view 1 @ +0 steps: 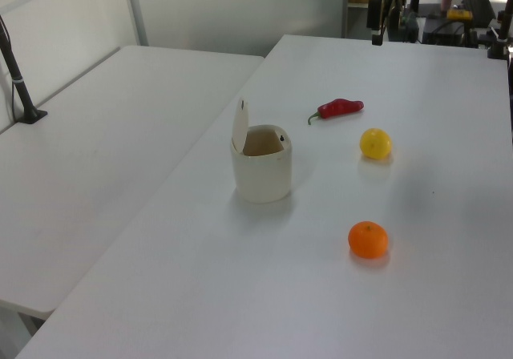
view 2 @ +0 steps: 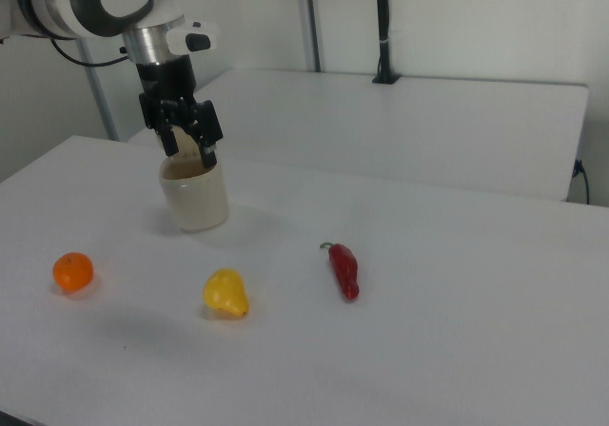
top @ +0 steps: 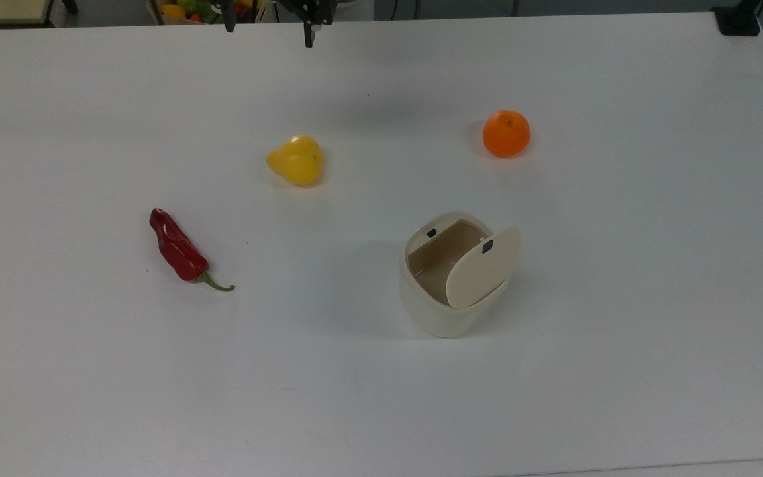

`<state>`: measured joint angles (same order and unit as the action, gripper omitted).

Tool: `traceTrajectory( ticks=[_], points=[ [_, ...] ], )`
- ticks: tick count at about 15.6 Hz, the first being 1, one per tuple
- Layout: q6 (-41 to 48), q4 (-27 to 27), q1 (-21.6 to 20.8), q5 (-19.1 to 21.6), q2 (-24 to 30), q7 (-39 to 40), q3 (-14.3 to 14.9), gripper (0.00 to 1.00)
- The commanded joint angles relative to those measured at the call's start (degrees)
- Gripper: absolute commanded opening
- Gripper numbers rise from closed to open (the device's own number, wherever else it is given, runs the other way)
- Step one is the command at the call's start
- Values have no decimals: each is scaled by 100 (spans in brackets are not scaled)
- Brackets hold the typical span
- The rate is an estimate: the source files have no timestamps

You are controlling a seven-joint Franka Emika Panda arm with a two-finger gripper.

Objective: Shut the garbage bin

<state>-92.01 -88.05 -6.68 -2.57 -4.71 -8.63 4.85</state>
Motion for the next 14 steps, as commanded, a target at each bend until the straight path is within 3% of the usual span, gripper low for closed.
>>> traceTrajectory(
  ticks=[1, 12, 14],
  points=[
    [69, -159, 9, -68, 163, -51, -11, 100],
    [26, -151, 18, -68, 146, -42, -11, 100],
    [26, -159, 9, -77, 137, -42, -11, 96]
  ],
)
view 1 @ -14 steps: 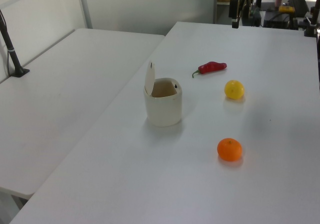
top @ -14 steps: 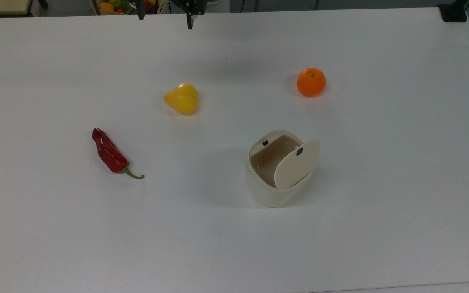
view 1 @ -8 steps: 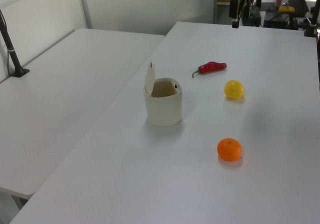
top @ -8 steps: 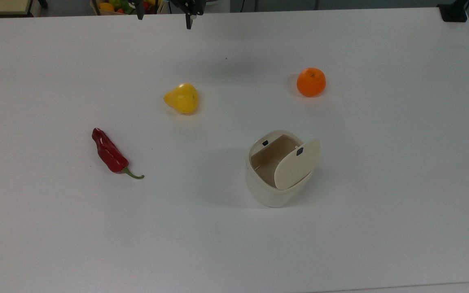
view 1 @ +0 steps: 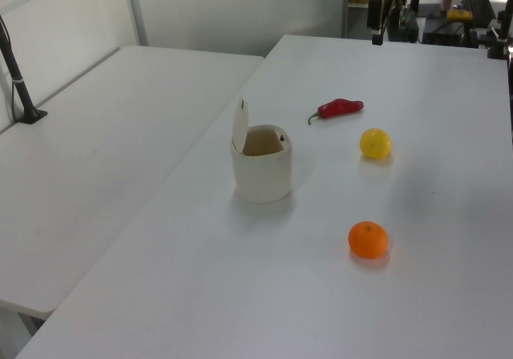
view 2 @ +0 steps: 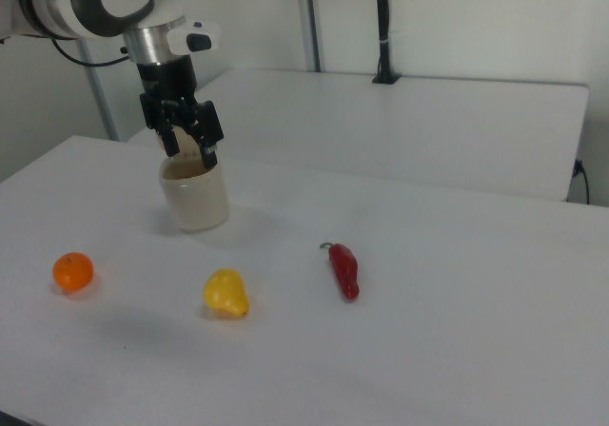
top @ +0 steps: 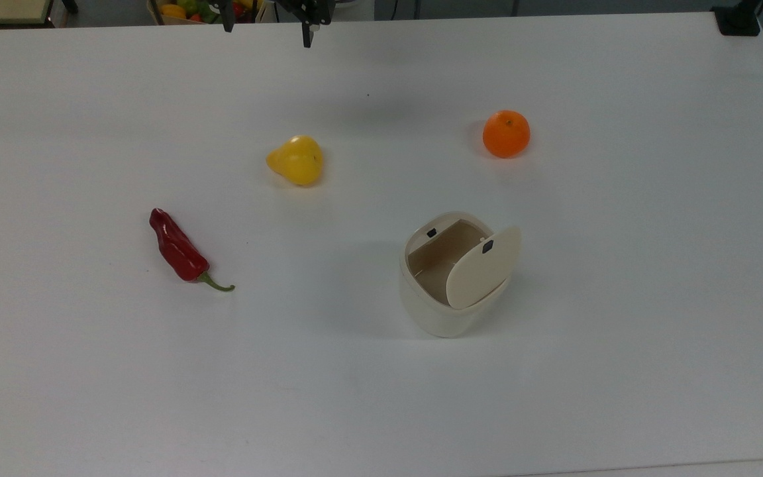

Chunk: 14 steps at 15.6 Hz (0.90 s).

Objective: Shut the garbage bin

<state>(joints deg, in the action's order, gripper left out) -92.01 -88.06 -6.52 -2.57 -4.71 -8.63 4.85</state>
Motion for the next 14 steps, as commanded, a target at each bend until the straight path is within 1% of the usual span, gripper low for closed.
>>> traceTrajectory(
  ticks=[1, 2, 4, 5, 7, 14],
  points=[
    [26, -151, -7, -86, 128, -34, -11, 91],
    [17, -151, 1, -86, 111, 10, -11, 78],
    [17, -151, -7, -86, 102, 151, -11, 39],
    [17, -151, -7, -86, 102, 151, -11, 23],
    [17, -151, -7, -86, 93, 160, -11, 0],
    [-9, -151, -16, -121, 58, 309, -11, 0]
  ],
)
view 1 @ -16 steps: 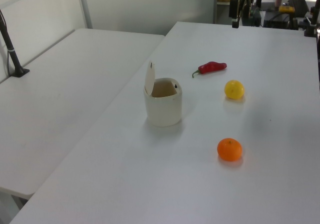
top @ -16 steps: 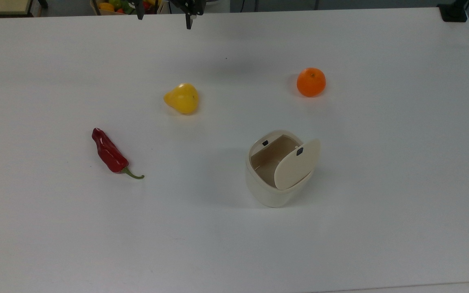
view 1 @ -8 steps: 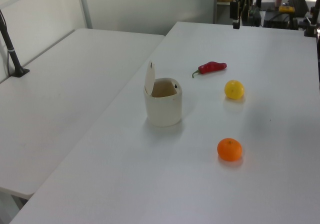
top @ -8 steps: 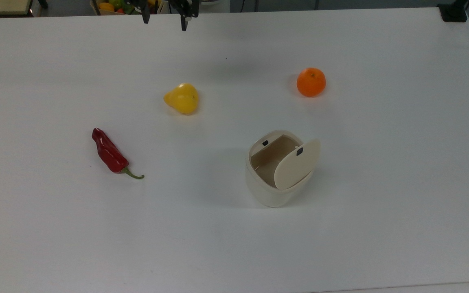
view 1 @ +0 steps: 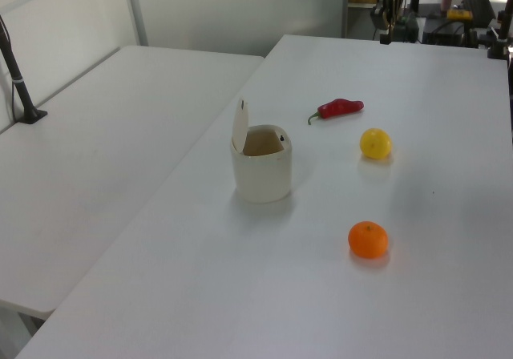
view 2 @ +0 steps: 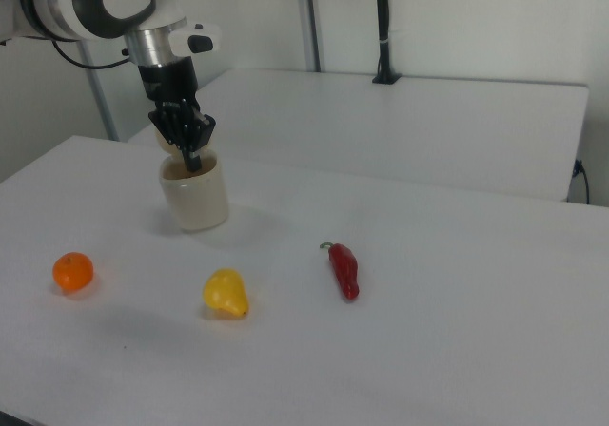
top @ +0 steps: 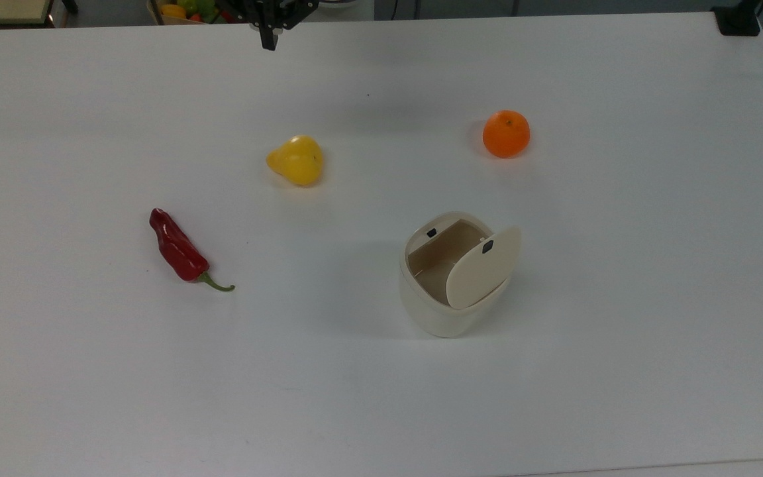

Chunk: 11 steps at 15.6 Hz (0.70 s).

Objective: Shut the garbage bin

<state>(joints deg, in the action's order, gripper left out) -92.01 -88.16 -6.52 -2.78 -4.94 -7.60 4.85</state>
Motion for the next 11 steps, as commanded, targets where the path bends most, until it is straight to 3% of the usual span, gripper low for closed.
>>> traceTrajectory(
  ticks=[1, 7, 11],
  points=[
    [-79, -140, -16, -100, 72, 259, -10, 0],
    [-668, 316, -69, -12, -455, 794, -54, 0],
    [-1615, 458, -314, 23, -561, 804, -81, 0]
  ],
)
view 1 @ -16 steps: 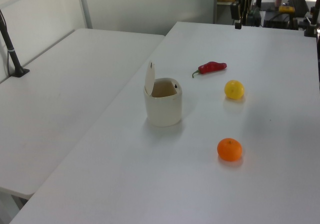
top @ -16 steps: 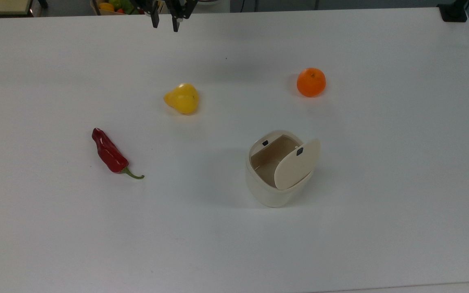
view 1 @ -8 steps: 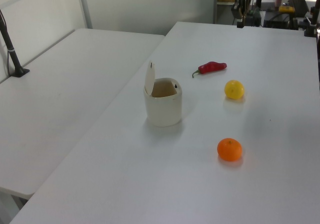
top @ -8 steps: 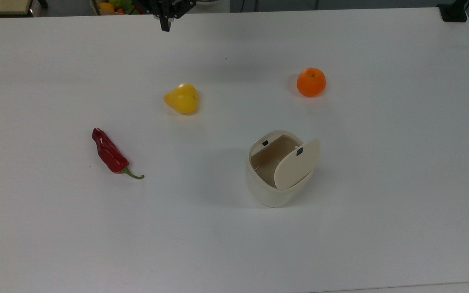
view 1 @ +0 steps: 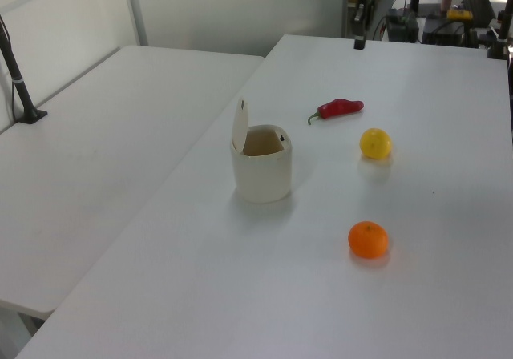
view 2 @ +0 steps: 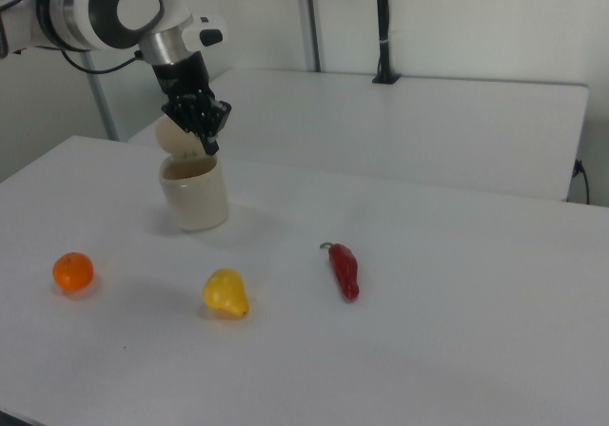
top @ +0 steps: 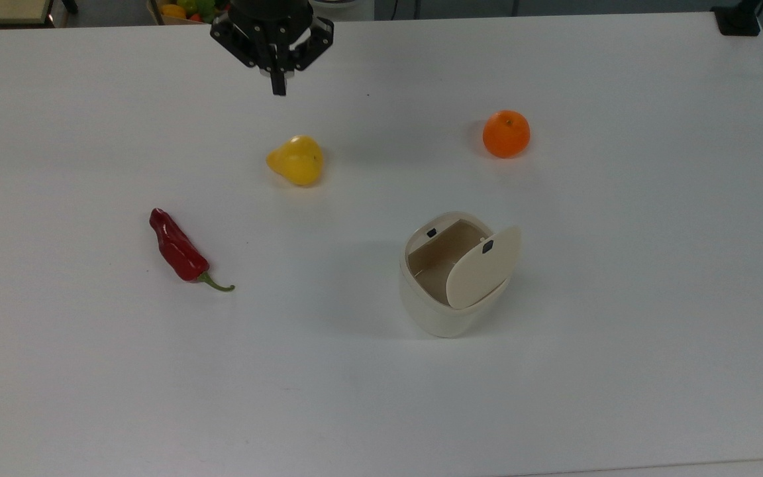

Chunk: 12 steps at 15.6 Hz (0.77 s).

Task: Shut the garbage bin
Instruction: 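Move the gripper down toward the open lid of the cream bin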

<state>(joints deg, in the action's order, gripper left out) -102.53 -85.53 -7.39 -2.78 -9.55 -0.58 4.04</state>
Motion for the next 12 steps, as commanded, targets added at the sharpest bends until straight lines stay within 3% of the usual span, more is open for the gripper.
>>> traceTrajectory(
  ticks=[1, 12],
  points=[
    [-810, 194, -306, 23, -108, 111, 0, 0],
    [-3632, 186, -1018, 120, -819, 216, -9, 0]
  ],
)
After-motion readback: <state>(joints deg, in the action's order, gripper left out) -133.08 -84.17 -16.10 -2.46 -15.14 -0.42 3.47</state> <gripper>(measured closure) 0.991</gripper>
